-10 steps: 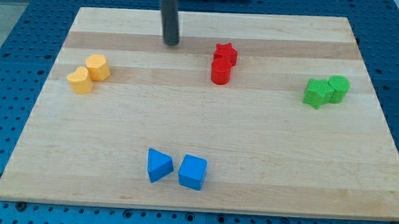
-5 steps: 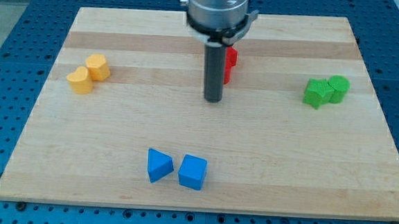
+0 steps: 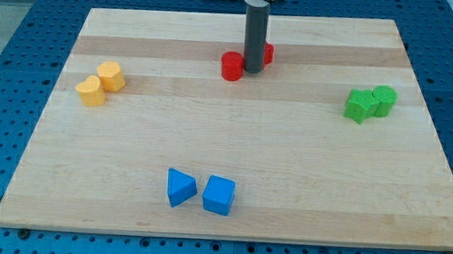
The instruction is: Move the red circle bottom left to the red star
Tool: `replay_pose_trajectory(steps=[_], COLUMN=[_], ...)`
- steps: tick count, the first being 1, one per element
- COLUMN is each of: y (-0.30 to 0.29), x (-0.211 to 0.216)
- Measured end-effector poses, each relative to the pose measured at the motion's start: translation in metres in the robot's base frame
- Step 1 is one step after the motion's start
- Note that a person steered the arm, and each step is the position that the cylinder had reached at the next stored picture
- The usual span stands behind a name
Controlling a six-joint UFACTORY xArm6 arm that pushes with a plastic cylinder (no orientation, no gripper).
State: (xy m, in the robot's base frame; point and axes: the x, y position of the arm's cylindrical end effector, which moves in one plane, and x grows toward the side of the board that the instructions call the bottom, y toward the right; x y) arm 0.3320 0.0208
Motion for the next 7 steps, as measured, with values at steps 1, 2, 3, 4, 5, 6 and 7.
replay_pose_trajectory(steps=[1, 2, 3, 4, 5, 6, 7], y=[0.001, 0.006, 0.023, 0.032, 0.032, 0.029, 0.018], x=[-0.003, 0.0, 0.001, -0.013, -0.031, -0.044, -0.055])
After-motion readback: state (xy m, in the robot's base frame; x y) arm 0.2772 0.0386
